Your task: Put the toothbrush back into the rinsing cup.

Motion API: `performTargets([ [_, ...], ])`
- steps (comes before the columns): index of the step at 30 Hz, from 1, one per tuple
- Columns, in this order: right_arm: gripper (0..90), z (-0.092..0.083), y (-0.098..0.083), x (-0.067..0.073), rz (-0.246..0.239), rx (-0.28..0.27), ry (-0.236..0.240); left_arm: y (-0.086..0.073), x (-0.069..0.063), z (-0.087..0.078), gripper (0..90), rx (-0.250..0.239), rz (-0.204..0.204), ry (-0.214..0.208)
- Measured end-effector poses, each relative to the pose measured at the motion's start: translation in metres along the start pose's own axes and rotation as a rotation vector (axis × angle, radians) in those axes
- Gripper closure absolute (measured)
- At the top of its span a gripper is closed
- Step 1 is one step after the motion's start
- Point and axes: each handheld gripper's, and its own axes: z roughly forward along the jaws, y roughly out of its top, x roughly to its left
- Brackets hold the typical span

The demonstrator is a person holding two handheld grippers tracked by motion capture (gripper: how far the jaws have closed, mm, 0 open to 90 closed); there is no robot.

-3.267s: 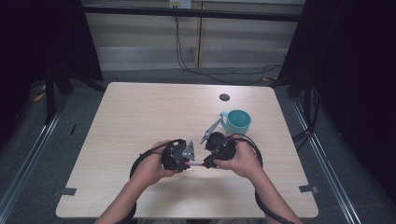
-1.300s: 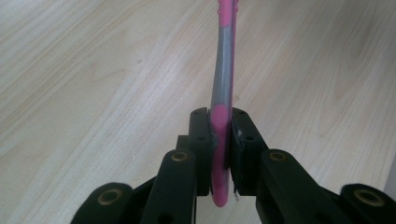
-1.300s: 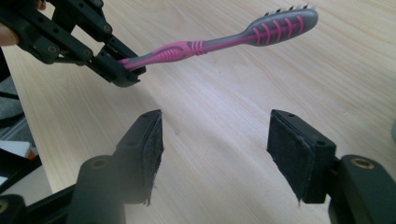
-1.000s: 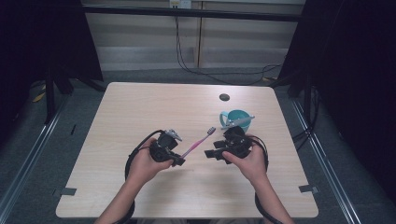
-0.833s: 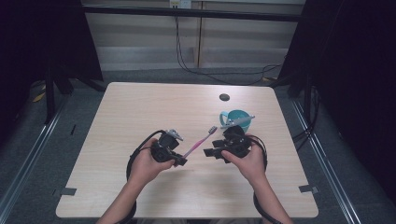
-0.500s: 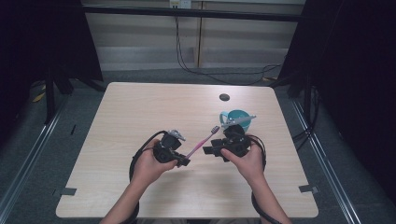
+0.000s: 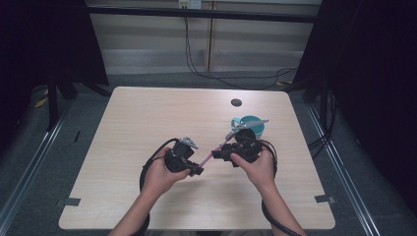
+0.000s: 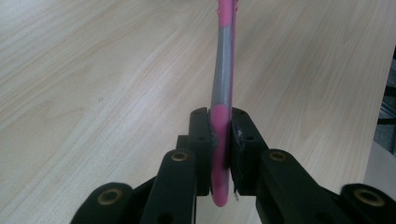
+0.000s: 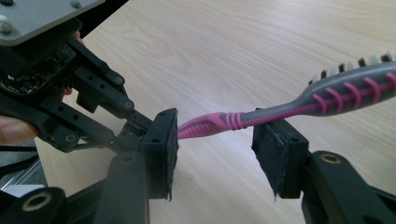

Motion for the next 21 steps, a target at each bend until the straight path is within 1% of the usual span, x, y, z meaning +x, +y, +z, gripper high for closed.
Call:
performTargets([
  [2, 50.5, 0.0, 0.001, 0.0, -0.002, -0.004, -0.002, 0.0, 0.0, 0.0, 81.0, -0.002, 0.001, 0.0],
  [3, 50.5, -0.001, 0.002, 0.0, 0.002, -0.016, -0.001, 0.0, 0.0, 0.0, 81.0, -0.004, 0.008, -0.006],
  [6, 50.8, -0.002, 0.003, 0.0, 0.013, -0.038, 0.008, 0.001, -0.002, 0.001, 81.0, -0.009, 0.007, -0.004],
  [7, 51.0, -0.002, 0.004, 0.0, 0.015, -0.039, 0.009, 0.001, -0.003, 0.001, 81.0, -0.012, -0.002, -0.005],
  [10, 52.0, -0.002, 0.005, 0.001, 0.014, -0.037, 0.007, 0.001, -0.004, 0.003, 81.0, -0.003, 0.006, -0.006],
  [13, 57.5, -0.002, 0.007, 0.003, 0.02, -0.052, 0.003, 0.002, -0.006, 0.007, 80.9, 0.001, -0.001, -0.01],
  [14, 57.5, -0.002, 0.007, 0.003, 0.02, -0.052, 0.003, 0.002, -0.006, 0.007, 80.8, 0.001, -0.001, -0.01],
  [15, 60.7, -0.002, 0.008, 0.004, 0.029, -0.061, 0.005, 0.002, -0.008, 0.01, 80.7, 0.002, 0.003, -0.012],
  [16, 60.7, -0.002, 0.008, 0.004, 0.029, -0.061, 0.005, 0.002, -0.008, 0.01, 80.6, 0.002, 0.003, -0.012],
  [17, 65.2, -0.002, 0.009, 0.005, 0.036, -0.073, -0.002, 0.002, -0.009, 0.011, 80.6, -0.002, -0.004, -0.013],
  [19, 69.2, -0.003, 0.01, 0.005, 0.04, -0.09, 0.001, 0.002, -0.011, 0.013, 80.5, -0.007, -0.003, -0.017],
  [20, 69.2, -0.003, 0.01, 0.005, 0.04, -0.09, 0.001, 0.002, -0.011, 0.013, 80.5, -0.007, -0.003, -0.017],
  [21, 75.1, -0.004, 0.01, 0.004, 0.05, -0.104, 0.003, 0.003, -0.013, 0.014, 80.5, -0.01, 0.001, -0.017],
])
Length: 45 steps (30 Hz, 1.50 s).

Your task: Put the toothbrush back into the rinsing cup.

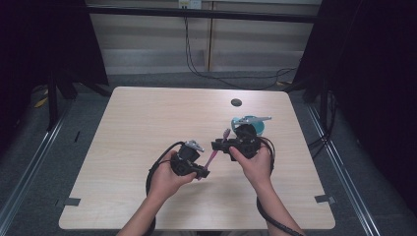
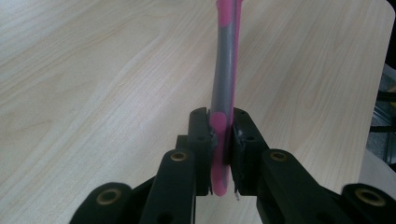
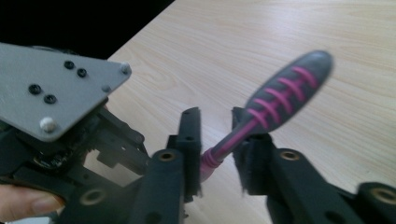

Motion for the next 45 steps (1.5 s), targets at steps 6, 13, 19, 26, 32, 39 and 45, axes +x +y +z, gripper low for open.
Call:
performTargets([
  [6, 82.3, -0.001, 0.001, 0.0, 0.033, -0.033, 0.059, 0.003, -0.005, 0.003, 79.1, -0.009, 0.014, -0.002],
  [13, 83.2, 0.001, 0.004, 0.004, 0.015, -0.047, 0.065, 0.006, -0.011, 0.007, 76.2, -0.007, 0.025, -0.01],
  [19, 83.4, 0.001, 0.003, 0.004, 0.02, -0.061, 0.047, 0.007, -0.017, 0.012, 72.9, -0.03, 0.041, -0.033],
  [26, 83.5, 0.002, 0.004, 0.004, 0.013, -0.077, 0.032, 0.01, -0.022, 0.015, 67.2, -0.058, 0.067, -0.043],
  [32, 83.5, -0.008, 0.005, 0.002, -0.011, -0.083, 0.021, 0.006, -0.013, 0.01, 36.4, -0.104, 0.122, 0.023],
  [39, 83.5, -0.019, 0.006, -0.005, -0.025, -0.087, -0.007, -0.006, -0.002, 0.003, 20.7, -0.126, 0.146, 0.064],
  [45, 83.5, -0.032, 0.006, -0.011, -0.034, -0.095, -0.032, -0.023, 0.014, -0.003, 19.3, -0.116, 0.122, 0.1],
])
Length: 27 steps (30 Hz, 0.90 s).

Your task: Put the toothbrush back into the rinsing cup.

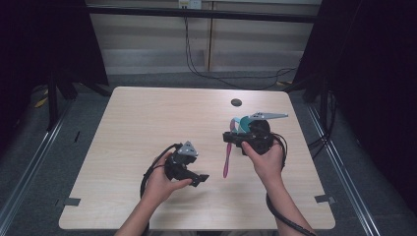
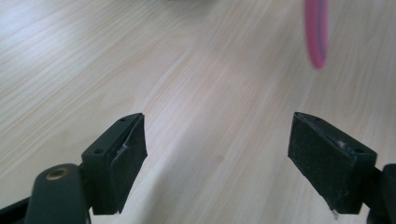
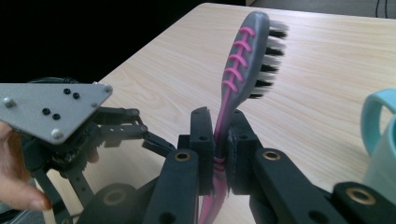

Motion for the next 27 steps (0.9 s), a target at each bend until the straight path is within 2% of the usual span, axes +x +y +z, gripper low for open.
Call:
performTargets([
  [8, 83.5, -0.007, 0.002, -0.004, -0.001, -0.009, -0.012, -0.016, 0.01, -0.009, 18.6, 0.007, -0.007, 0.025],
  [12, 83.5, -0.013, 0.005, -0.007, -0.006, -0.014, -0.027, -0.029, 0.016, -0.012, 17.8, 0.003, -0.022, 0.043],
  [20, 83.5, -0.02, 0.009, -0.011, -0.024, -0.015, -0.045, -0.044, 0.021, -0.015, 17.5, 0.028, -0.007, 0.064],
  [23, 83.5, -0.023, 0.011, -0.013, -0.024, -0.017, -0.054, -0.046, 0.022, -0.015, 17.5, 0.016, -0.01, 0.062],
  [27, 83.5, -0.026, 0.012, -0.017, -0.026, -0.024, -0.065, -0.054, 0.024, -0.016, 17.5, 0.029, -0.005, 0.082],
])
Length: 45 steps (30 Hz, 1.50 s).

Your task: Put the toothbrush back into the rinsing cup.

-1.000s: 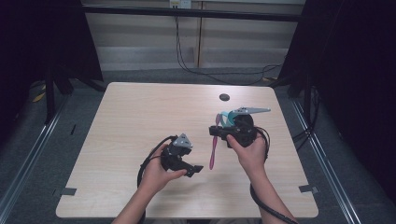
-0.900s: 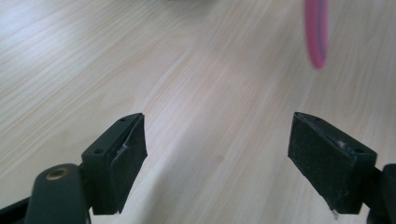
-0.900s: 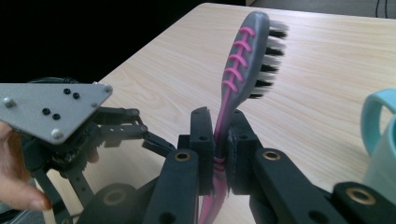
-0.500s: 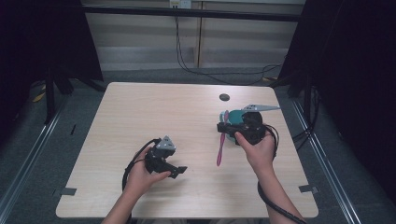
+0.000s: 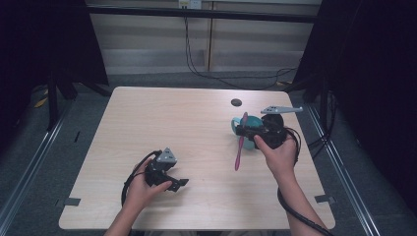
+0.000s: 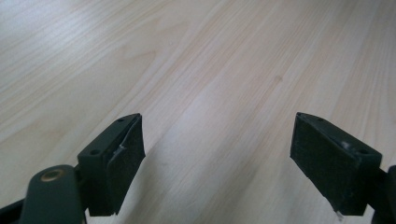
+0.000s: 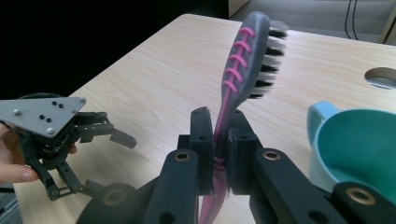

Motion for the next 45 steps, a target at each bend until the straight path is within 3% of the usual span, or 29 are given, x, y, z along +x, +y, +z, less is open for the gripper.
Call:
performTargets([
  [15, 83.5, -0.007, 0.016, -0.005, -0.024, -0.024, -0.035, -0.016, 0.003, 0.0, 17.8, 0.014, 0.014, 0.031],
  [26, 83.5, -0.009, 0.028, -0.006, -0.045, -0.04, -0.057, -0.026, 0.003, 0.002, 14.2, -0.053, 0.039, 0.022],
  [45, 83.5, -0.008, 0.042, -0.011, -0.062, -0.063, -0.086, -0.026, 0.002, 0.003, 10.2, -0.053, 0.045, 0.014],
])
